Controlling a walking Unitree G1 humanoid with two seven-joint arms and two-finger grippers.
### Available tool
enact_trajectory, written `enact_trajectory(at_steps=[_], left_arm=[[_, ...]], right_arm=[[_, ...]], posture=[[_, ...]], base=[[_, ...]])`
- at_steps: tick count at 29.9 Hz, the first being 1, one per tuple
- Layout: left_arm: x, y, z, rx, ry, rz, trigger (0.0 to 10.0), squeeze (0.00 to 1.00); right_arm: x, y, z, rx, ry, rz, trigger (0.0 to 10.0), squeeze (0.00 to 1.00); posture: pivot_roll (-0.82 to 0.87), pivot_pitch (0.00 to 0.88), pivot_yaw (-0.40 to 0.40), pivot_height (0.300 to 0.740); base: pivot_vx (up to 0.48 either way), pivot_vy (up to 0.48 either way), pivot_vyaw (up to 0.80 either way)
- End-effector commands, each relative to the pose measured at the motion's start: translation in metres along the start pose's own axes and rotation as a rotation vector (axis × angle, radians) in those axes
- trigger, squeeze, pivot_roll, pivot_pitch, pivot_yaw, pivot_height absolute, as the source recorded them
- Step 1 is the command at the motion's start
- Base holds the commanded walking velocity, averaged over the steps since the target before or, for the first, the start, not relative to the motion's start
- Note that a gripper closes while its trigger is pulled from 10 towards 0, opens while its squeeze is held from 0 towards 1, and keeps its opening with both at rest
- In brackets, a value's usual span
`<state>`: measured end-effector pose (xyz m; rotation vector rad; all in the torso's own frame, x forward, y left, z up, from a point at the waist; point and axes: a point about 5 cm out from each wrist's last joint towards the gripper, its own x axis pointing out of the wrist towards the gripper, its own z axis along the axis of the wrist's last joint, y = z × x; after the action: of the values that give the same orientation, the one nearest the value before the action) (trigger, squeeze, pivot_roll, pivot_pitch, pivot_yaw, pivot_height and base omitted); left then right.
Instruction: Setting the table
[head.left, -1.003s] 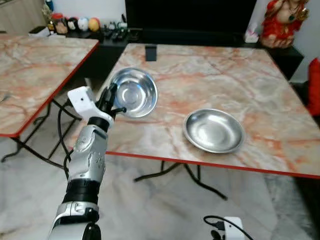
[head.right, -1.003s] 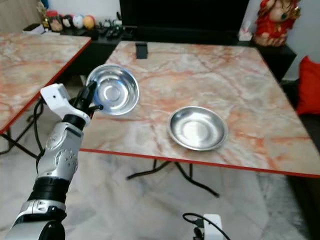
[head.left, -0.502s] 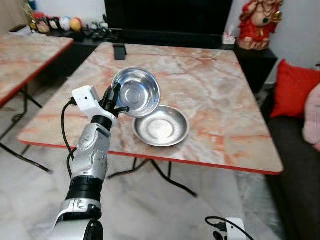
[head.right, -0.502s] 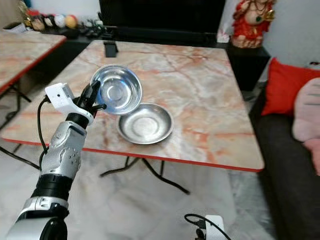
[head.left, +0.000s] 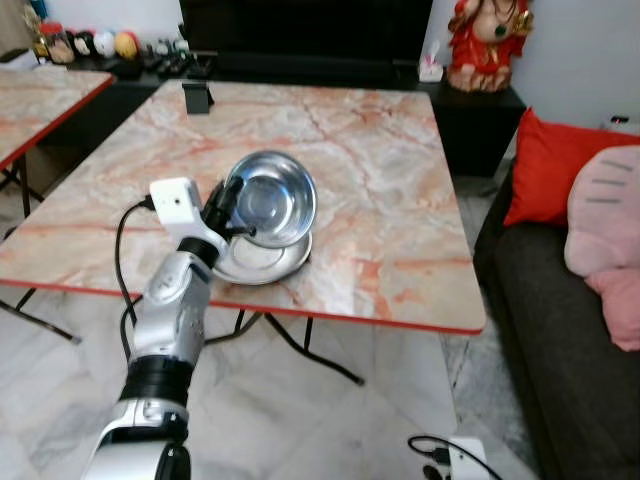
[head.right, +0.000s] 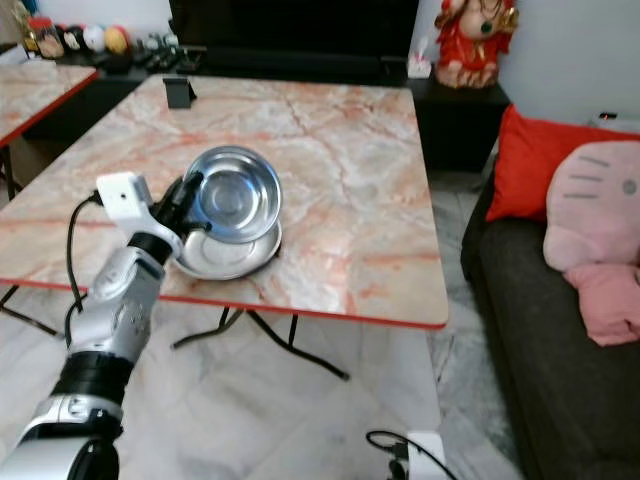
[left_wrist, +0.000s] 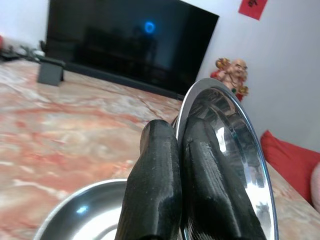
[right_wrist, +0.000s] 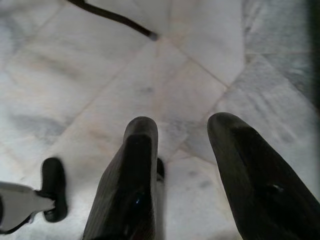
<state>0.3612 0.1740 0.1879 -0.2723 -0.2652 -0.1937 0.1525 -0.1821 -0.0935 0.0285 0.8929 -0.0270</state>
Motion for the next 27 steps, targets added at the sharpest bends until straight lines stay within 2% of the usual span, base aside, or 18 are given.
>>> enact_trajectory(at_steps=[1,5,16,27], left_arm=[[-0.001,0.005,0.003,0.001,-0.021,0.021,10.0,0.0],[-0.003,0.008,0.004,-0.012,-0.027,0.044,10.0,0.0],[-0.001,0.013,0.009,-0.036,-0.05,0.075,10.0,0.0],[0.0,0.014,0.014,-0.053,-0.071,0.081,10.0,0.0]], right_arm=[[0.0,0.0,0.001,0.003,-0.002,-0.005,10.0,0.0],[0.001,0.0,0.001,-0.003,0.004,-0.01,10.0,0.0],[0.001,0.001,0.001,0.0,0.003,-0.004,10.0,0.0],[0.001,0.002,0.001,0.021,0.0,-0.005,10.0,0.0]], posture=[[0.03,0.0,-0.034,0.74],[0.03,0.0,-0.036,0.74],[0.04,0.0,-0.03,0.74],[0.04,0.0,-0.026,0.74]], base=[[0.0,0.0,0.0],[0.0,0.0,0.0],[0.0,0.0,-0.76],[0.0,0.0,0.0]])
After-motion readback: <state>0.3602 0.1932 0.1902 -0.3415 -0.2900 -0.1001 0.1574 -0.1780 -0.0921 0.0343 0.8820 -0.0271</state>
